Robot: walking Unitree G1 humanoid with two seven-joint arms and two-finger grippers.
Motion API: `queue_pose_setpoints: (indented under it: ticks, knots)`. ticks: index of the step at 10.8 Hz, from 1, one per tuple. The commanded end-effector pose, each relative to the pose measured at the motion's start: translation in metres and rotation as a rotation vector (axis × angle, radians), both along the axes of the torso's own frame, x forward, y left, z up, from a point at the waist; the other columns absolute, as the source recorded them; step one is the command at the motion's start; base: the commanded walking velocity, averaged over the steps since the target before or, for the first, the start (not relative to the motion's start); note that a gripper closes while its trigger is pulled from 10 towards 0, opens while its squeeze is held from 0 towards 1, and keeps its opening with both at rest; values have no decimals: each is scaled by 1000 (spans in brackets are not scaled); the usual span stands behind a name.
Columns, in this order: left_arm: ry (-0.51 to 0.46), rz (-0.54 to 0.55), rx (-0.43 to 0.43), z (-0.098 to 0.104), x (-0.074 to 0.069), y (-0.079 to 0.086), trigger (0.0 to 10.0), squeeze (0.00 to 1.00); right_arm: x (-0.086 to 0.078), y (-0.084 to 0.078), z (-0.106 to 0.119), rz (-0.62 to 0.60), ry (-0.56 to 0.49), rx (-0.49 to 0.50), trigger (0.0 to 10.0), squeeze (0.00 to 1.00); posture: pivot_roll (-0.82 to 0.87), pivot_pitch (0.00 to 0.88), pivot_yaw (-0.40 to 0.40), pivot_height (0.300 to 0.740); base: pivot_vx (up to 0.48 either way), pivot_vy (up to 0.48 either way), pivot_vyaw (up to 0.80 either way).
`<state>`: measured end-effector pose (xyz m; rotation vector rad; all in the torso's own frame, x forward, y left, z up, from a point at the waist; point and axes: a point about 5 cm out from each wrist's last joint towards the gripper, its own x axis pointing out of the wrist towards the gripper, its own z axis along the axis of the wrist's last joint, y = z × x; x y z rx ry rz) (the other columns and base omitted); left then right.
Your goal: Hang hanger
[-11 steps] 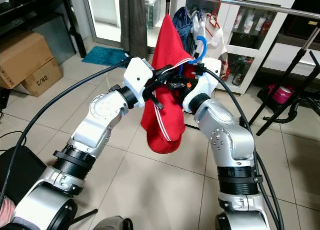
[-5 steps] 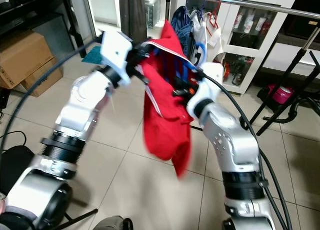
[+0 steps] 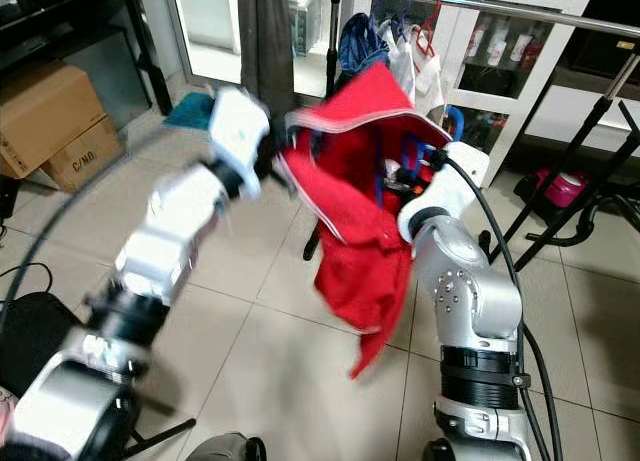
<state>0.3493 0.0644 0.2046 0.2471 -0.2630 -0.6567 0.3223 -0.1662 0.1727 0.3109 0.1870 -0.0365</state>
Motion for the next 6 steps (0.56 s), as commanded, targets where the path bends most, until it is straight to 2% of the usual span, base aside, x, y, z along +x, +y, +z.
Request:
queue_pose_setpoints:
  ticks: [1, 3, 5, 6]
  knots:
    - [-1, 21, 19, -2, -1, 1, 0, 0, 1, -11, 6, -75, -28, -24, 10000, 0, 8, 0, 2, 740, 0, 0, 0]
    - [83, 20, 27, -21, -9, -9, 0, 0, 5, -17, 12, -171, -46, -120, 10000, 0, 7, 0, -1, 740, 0, 0, 0]
    - [106, 16, 7, -23, -11, -14, 0, 0, 10, -21, 12, -196, -43, -159, 10000, 0, 5, 0, -3, 740, 0, 0, 0]
    - [91, 71, -14, -17, -5, -6, 0, 0, 10, -5, -1, -30, 18, -162, 10000, 0, 3, 0, -5, 740, 0, 0, 0]
